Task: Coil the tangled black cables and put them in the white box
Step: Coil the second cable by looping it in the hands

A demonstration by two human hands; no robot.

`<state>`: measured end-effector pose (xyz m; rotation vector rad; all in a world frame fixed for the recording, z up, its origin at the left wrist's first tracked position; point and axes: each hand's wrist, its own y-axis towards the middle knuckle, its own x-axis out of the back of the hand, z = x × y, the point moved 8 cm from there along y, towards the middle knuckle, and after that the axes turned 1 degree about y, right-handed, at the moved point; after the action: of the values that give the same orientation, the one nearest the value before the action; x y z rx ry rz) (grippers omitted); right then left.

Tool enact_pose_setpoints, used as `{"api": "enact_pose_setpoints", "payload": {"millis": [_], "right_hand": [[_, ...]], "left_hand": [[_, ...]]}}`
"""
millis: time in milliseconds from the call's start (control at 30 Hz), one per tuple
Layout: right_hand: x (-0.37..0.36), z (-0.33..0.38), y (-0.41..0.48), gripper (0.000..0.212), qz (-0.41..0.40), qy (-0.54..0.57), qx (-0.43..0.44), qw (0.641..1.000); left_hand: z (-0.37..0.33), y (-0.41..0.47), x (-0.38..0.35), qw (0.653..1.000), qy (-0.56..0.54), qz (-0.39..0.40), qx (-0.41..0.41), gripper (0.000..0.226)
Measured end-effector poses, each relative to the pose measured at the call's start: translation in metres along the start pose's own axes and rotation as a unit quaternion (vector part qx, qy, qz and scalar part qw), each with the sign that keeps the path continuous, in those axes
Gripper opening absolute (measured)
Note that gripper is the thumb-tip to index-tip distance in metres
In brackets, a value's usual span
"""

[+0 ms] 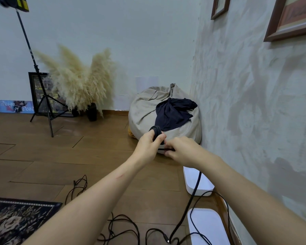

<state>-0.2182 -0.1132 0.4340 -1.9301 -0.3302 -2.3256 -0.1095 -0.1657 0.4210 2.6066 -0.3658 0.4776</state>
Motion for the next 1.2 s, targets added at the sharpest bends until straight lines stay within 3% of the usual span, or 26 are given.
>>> {"api": "enact_pose_setpoints", "payload": {"millis": [33, 133, 267, 333, 500, 567, 700, 800, 900, 967, 1067, 1133, 1200], "right_hand": [[0.001, -0.002, 0.001, 0.010, -0.007, -0.006, -0.009, 1.000], [0.003, -0.009, 0.004, 0.033, -0.018, -0.007, -0.035, 0.999], [0.013, -0.002, 0.003, 0.019, -0.049, -0.035, 0.021, 0.998], [0.022, -0.002, -0.001, 0.018, -0.080, -0.027, 0.055, 0.995], [0.037, -0.010, -0.010, 0.017, -0.152, 0.015, 0.094, 0.984], [0.044, -0.016, -0.012, 0.014, -0.180, 0.050, 0.075, 0.980], [0.050, -0.033, -0.014, 0.034, -0.200, 0.087, 0.014, 0.976], [0.043, -0.030, -0.011, 0.032, -0.166, 0.084, 0.004, 0.983], [0.037, -0.028, -0.006, 0.015, -0.111, 0.103, -0.006, 0.988], [0.026, -0.039, -0.003, 0.021, -0.055, 0.178, -0.045, 0.982], [0.002, -0.044, -0.009, 0.026, 0.042, 0.417, -0.098, 0.902], [0.008, -0.045, -0.010, 0.026, 0.019, 0.436, -0.085, 0.896], [0.024, -0.043, -0.007, 0.024, -0.043, 0.363, -0.038, 0.930]], "left_hand": [[0.001, 0.001, 0.000, 1.000, 0.012, -0.003, 0.000, 0.023], [0.005, 0.002, 0.003, 0.999, 0.043, -0.009, 0.006, 0.022], [0.001, -0.003, -0.002, 0.994, 0.107, 0.023, 0.004, 0.029], [0.002, -0.003, -0.008, 0.993, 0.082, 0.079, 0.018, 0.021], [-0.007, -0.011, -0.014, 0.982, -0.043, 0.175, 0.049, 0.037], [-0.006, -0.013, -0.017, 0.974, -0.065, 0.206, 0.075, 0.037], [-0.008, -0.022, -0.022, 0.959, -0.046, 0.270, 0.077, 0.034], [-0.014, -0.025, -0.021, 0.967, 0.017, 0.253, 0.024, 0.026], [-0.007, -0.021, -0.008, 0.981, 0.076, 0.179, 0.008, 0.029], [0.003, -0.017, 0.005, 0.986, 0.107, 0.124, 0.020, 0.029], [0.008, -0.016, 0.009, 0.986, 0.133, 0.095, 0.025, 0.028], [0.006, -0.017, 0.006, 0.986, 0.133, 0.099, 0.029, 0.028], [0.006, -0.018, 0.000, 0.983, 0.128, 0.122, 0.039, 0.029]]}}
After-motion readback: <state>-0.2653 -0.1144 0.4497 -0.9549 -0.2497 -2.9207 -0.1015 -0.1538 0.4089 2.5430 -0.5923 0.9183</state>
